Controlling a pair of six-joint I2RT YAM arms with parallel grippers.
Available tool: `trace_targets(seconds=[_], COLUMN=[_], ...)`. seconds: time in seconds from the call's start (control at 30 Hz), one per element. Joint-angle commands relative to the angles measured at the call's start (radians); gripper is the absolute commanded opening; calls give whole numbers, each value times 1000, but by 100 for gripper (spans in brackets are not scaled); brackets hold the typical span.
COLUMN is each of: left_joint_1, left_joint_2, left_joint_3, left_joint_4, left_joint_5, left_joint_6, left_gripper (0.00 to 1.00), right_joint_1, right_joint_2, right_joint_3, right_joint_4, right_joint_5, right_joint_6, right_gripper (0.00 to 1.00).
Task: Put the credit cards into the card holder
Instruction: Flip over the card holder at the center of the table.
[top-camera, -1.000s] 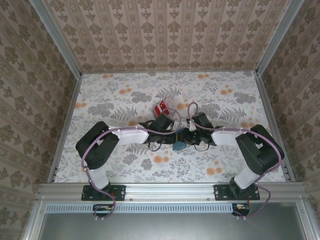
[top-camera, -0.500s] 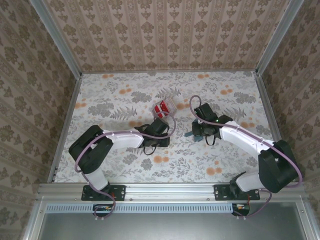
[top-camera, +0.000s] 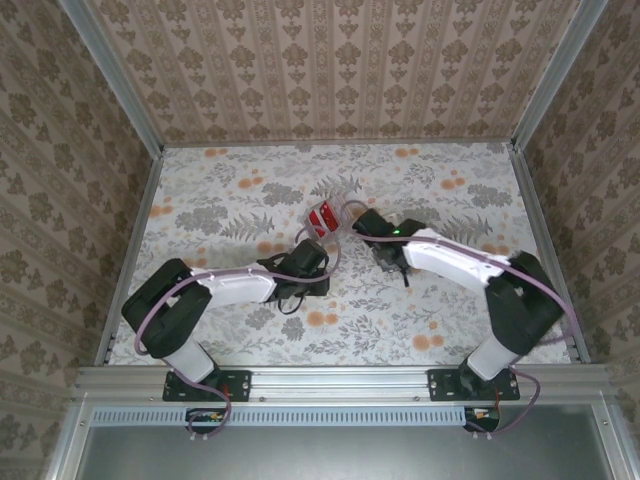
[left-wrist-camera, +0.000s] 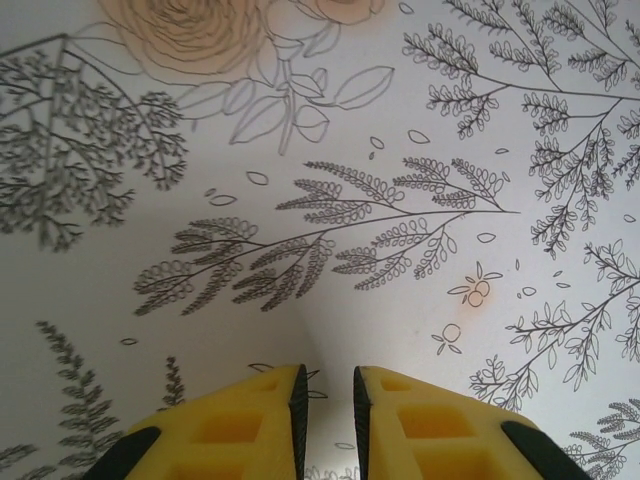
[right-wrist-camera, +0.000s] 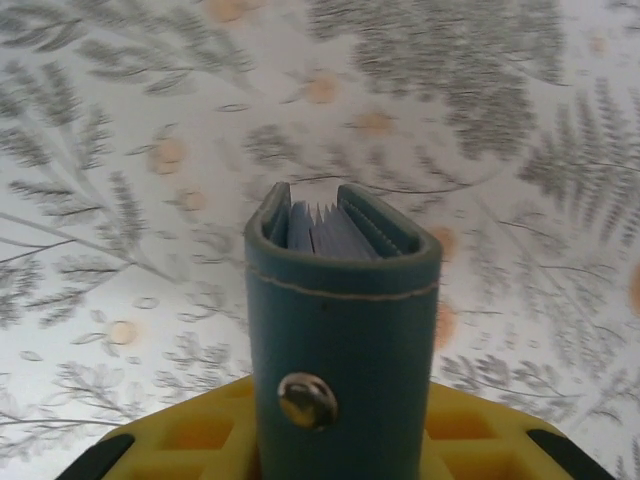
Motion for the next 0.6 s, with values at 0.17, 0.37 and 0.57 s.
trace_targets(seconds=[0.17,0.37,0.57], left_joint_1=[32,43,42], left_joint_2=[-98,-107,-67], left_joint_3=[-50,-58,-15], left_joint_4=[-7,-4,18], left_joint_5=[-49,-45,-4], left_joint_6=[-19,-20,2], left_gripper=[23,24,24], right_joint_1=[92,96,12], right_joint_2=[205,115,-76], right_joint_3=[144,120,29], right_joint_4=[-19,69,112], right_joint_5=[-46,-218,-303], right_joint_6=[49,72,58], right_gripper=[49,57,56])
